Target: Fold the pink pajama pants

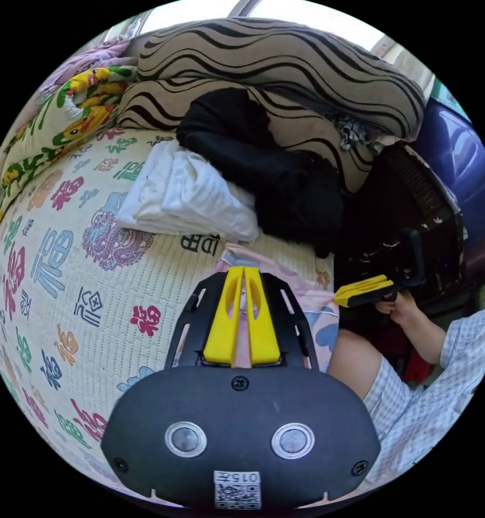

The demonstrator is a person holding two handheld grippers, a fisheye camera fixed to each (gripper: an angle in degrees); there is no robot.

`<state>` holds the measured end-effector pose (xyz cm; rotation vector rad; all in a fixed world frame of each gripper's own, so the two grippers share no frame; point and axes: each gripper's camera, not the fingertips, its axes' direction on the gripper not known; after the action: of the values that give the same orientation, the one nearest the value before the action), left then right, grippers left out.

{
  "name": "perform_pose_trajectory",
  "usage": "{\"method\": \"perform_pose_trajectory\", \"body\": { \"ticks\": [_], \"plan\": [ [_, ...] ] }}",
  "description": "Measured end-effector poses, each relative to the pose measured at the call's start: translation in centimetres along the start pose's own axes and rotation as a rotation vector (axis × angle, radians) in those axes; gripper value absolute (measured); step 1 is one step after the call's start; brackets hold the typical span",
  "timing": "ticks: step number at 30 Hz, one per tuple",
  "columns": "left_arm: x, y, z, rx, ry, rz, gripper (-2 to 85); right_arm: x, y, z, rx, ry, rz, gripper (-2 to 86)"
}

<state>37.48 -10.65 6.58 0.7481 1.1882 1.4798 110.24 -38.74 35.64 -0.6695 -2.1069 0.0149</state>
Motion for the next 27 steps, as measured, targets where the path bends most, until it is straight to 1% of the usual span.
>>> {"method": "perform_pose_trajectory", "body": {
  "ticks": [2,4,6,8,10,14,17,21,22,24,25,27],
  "plan": [
    [0.0,0.3,3.4,-0.120,-0.010,0.037,5.2,0.6,-0.1,0.5,-0.002,-0.005,0.012,1.5],
    [-0.3,0.7,6.0,-0.204,0.034,0.047,4.1,1.3,-0.1,0.8,0.010,-0.020,0.033,2.3],
    [-0.3,1.1,7.4,-0.205,-0.017,0.055,0.7,2.1,-0.1,1.2,0.015,-0.008,0.081,2.5],
    [-0.6,1.4,7.7,-0.165,-0.019,0.060,-0.3,2.6,-0.1,1.7,0.018,-0.044,0.078,1.7],
    [-0.8,1.4,7.3,-0.132,-0.019,0.062,-0.6,2.6,-0.1,1.9,0.043,-0.076,0.056,0.7],
    [-1.3,0.7,6.1,-0.069,-0.041,0.076,-0.8,2.6,-1.0,1.9,0.108,-0.054,0.060,-0.2],
    [-1.6,-0.1,6.7,-0.082,-0.092,0.094,-0.7,2.5,-2.4,1.6,0.134,-0.010,0.056,-0.4],
    [-2.2,-1.0,8.0,-0.053,-0.083,0.056,-0.3,2.7,-4.5,1.8,0.117,0.082,0.054,-0.4],
    [-2.4,-1.3,8.8,-0.070,-0.091,0.051,0.1,2.9,-5.1,2.3,0.103,0.108,0.057,-0.4],
    [-2.5,-1.3,10.3,-0.129,-0.147,0.055,1.6,3.5,-6.0,3.7,0.042,0.094,0.076,-0.4],
    [-2.7,-1.2,11.0,-0.155,-0.162,0.037,3.3,3.7,-6.3,4.6,0.012,0.115,0.082,-0.3],
    [-3.0,-1.1,10.9,-0.149,-0.162,0.000,5.4,3.8,-6.4,5.4,-0.011,0.195,0.088,-0.2]
  ]
}}
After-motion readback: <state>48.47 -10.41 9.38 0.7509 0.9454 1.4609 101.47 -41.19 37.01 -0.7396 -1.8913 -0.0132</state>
